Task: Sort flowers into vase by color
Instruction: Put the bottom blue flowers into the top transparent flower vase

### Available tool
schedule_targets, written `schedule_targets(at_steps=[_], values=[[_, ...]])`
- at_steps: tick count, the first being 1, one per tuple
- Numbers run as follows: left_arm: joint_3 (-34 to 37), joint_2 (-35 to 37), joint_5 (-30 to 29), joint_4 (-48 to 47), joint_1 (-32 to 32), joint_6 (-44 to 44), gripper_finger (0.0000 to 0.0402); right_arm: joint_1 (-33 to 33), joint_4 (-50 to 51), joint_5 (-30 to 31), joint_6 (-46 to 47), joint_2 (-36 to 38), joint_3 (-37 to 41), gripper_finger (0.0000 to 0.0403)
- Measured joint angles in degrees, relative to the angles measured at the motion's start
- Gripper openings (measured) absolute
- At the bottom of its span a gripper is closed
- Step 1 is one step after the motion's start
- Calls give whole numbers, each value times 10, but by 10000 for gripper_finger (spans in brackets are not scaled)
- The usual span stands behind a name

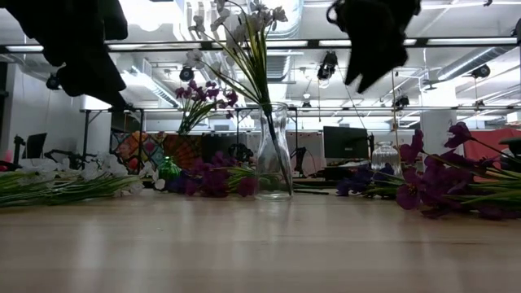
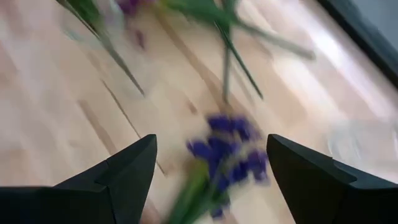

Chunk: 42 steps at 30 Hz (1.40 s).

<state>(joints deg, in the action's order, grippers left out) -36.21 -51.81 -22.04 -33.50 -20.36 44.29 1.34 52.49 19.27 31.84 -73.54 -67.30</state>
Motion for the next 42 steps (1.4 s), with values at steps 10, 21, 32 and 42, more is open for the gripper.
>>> schedule_targets(at_steps=[10, 21, 32, 42], values=[[0, -40, -1, 0, -3, 10, 216, 0, 40, -71, 99, 0, 60, 307], [0, -42, -28, -9, -12, 3, 216, 0, 3, -79, 176, 0, 145, 325], [0, -41, -69, -9, -12, -9, 216, 0, -124, -88, 204, -13, 220, 329], [0, -42, -88, -9, -12, -18, 216, 0, -163, -88, 206, -88, 223, 321]])
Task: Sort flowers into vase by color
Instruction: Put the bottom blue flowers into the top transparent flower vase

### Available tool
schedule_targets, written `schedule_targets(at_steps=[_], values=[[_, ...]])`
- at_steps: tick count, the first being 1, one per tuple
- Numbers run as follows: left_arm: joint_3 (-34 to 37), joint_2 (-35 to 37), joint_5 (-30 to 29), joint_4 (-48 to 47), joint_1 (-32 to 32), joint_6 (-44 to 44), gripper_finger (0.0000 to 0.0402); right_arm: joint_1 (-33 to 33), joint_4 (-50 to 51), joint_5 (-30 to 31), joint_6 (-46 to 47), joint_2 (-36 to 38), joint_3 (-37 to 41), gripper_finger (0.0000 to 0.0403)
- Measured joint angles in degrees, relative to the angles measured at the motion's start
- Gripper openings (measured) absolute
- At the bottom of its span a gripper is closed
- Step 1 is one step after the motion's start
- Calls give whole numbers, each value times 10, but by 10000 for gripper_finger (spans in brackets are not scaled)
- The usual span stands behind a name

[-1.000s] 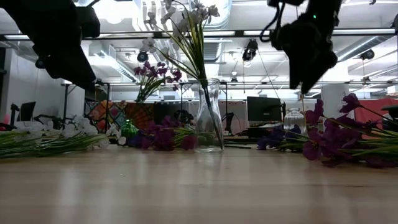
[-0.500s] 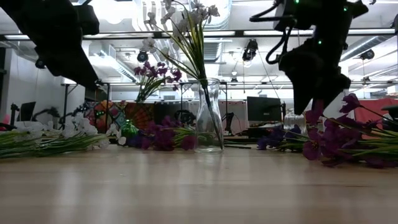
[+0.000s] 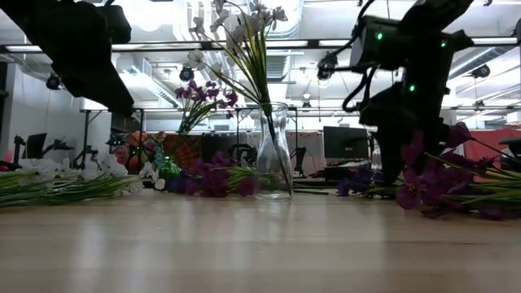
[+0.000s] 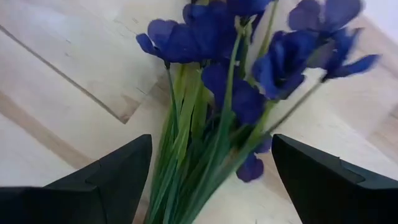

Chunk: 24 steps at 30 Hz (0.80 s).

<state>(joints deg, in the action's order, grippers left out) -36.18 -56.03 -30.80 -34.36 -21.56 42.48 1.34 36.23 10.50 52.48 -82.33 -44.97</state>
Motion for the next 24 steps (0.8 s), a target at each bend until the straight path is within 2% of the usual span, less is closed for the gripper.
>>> schedule_targets(at_steps=[7, 17, 24], values=[[0, 0, -5, 0, 0, -2, 216, 0, -12, 0, 2, -48, -5, 283], [0, 0, -27, 0, 0, -9, 216, -1, -10, 29, 9, -30, -4, 147], [0, 0, -32, 0, 0, -13, 216, 0, -8, 32, 7, 4, -4, 80]])
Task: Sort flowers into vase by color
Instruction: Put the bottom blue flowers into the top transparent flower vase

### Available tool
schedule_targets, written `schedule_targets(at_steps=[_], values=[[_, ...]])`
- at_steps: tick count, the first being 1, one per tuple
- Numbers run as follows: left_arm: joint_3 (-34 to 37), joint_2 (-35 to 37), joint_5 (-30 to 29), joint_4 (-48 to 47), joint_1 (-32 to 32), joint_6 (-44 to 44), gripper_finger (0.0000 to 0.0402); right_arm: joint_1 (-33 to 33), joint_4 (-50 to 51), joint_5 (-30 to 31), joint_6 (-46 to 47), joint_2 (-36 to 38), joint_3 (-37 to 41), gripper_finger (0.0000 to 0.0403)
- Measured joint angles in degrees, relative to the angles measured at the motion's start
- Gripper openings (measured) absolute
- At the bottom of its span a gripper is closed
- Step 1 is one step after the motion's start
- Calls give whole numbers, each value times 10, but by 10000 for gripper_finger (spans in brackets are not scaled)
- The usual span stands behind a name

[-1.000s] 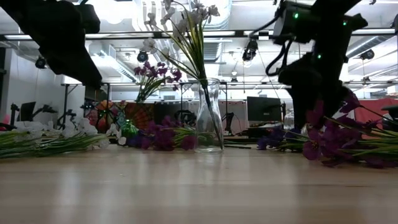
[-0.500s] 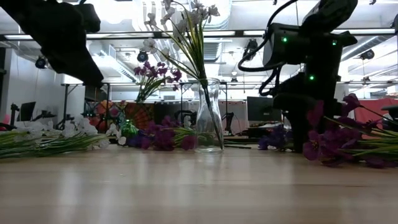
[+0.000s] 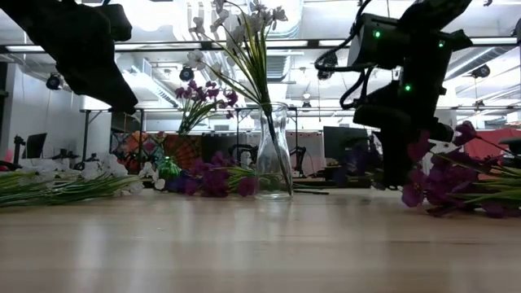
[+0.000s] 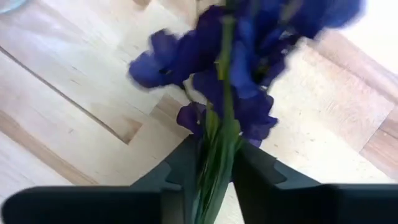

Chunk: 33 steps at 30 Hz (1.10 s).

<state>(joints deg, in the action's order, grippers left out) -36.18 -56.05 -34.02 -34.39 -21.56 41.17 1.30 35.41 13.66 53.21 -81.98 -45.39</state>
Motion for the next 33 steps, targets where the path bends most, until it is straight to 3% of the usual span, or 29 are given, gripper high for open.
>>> schedule_targets(at_steps=[9, 33], values=[[0, 0, -1, 0, 0, 0, 216, 1, -1, 85, -6, 57, 0, 34], [0, 0, -16, 0, 0, -2, 216, 6, -5, 217, -93, 291, 1, 34]])
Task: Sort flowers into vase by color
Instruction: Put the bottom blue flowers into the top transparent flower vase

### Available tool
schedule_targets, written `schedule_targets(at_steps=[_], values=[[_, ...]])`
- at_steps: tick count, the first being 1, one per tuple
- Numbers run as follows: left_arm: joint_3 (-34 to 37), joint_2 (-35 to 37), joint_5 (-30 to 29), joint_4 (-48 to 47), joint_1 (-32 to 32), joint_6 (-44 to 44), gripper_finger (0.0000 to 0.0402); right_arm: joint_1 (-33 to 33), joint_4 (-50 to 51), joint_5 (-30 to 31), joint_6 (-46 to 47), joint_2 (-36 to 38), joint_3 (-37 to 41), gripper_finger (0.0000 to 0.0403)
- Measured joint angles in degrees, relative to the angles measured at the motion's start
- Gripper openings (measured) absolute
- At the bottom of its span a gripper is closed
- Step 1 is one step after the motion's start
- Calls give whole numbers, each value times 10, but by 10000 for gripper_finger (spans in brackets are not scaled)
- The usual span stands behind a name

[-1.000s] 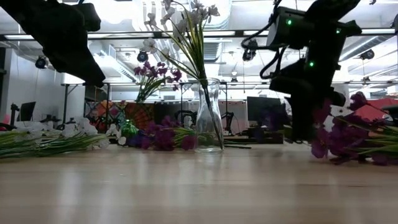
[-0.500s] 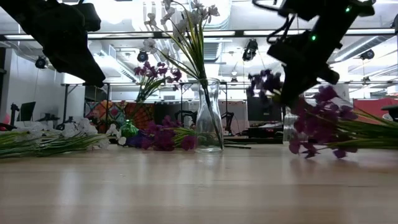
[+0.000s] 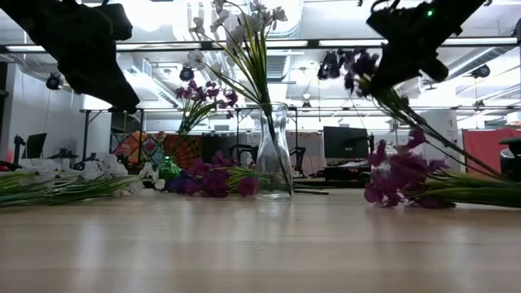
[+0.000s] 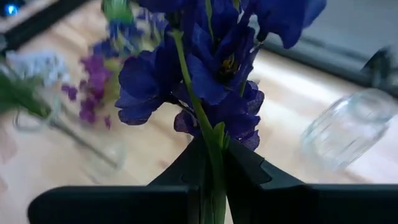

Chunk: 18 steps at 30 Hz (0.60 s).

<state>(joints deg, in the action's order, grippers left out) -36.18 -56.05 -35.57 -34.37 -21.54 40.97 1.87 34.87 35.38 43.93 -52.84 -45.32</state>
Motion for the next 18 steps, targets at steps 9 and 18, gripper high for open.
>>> schedule_targets(at_steps=[9, 18], values=[[-21, 0, 0, -3, 0, -26, 216, 0, -139, 36, -152, 50, 1, 34], [-77, 1, 0, -7, 0, -112, 216, -19, -325, 24, -354, 52, 1, 34]])
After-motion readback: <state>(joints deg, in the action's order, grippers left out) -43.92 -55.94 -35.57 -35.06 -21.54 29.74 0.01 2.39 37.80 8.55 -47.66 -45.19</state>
